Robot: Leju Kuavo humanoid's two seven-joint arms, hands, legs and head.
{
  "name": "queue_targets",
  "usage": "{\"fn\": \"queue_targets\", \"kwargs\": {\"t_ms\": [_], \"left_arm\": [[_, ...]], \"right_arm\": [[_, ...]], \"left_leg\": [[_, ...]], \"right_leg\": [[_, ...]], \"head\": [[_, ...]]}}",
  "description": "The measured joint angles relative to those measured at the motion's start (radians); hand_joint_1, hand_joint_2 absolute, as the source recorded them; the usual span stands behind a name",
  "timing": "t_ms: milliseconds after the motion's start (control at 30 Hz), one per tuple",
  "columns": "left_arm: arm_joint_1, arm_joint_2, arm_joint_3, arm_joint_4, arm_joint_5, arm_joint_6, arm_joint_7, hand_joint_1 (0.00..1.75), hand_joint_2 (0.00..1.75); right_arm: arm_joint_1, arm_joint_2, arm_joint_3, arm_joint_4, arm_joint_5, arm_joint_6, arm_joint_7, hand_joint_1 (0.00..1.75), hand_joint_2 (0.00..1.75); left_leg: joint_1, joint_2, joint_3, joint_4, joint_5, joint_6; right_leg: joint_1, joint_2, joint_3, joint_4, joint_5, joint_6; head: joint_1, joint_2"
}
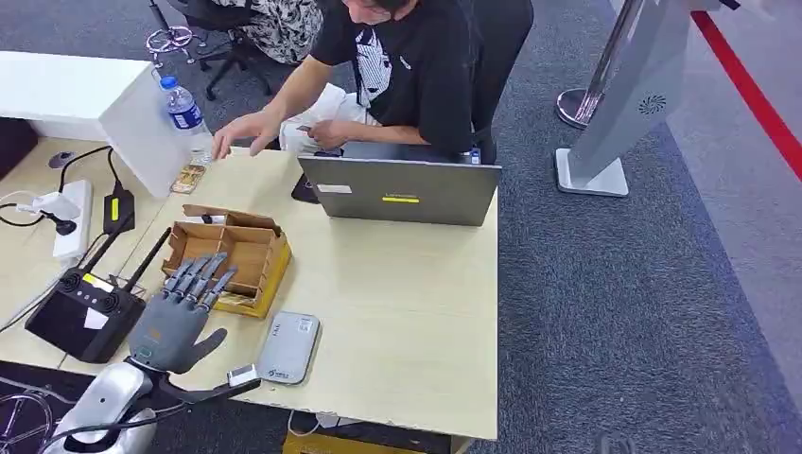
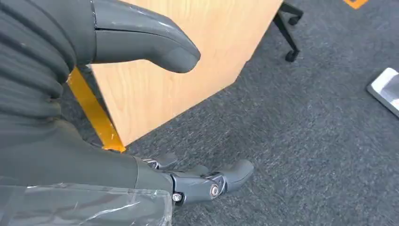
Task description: Pass the card to the sensor for recognition and then transmit it.
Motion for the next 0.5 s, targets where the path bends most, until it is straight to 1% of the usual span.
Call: {"fn": "queue_targets", "kwargs": {"t_ms": [300, 500], "left_arm": [[0.004, 0.008, 0.035, 0.000, -0.016, -0.019, 0.000, 0.00, 1.75], [-0.038, 0.010, 0.035, 0.032, -0.020, -0.032, 0.000, 0.00, 1.75]], "right_arm": [[-0.004, 0.003, 0.006, 0.000, 0.001, 0.004, 0.005, 0.00, 1.75], [-0.017, 0.009, 0.012, 0.000, 0.008, -0.002, 0.011, 0.00, 1.75]], "left_leg": [[-0.001, 0.000, 0.000, 0.000, 0.000, 0.000], [-0.001, -0.001, 0.000, 0.001, 0.000, 0.000]], "right_leg": [[0.000, 0.000, 0.000, 0.000, 0.000, 0.000], [0.000, 0.000, 0.000, 0.000, 0.001, 0.000]], "head": [[0.000, 0.000], [0.000, 0.000]]}}
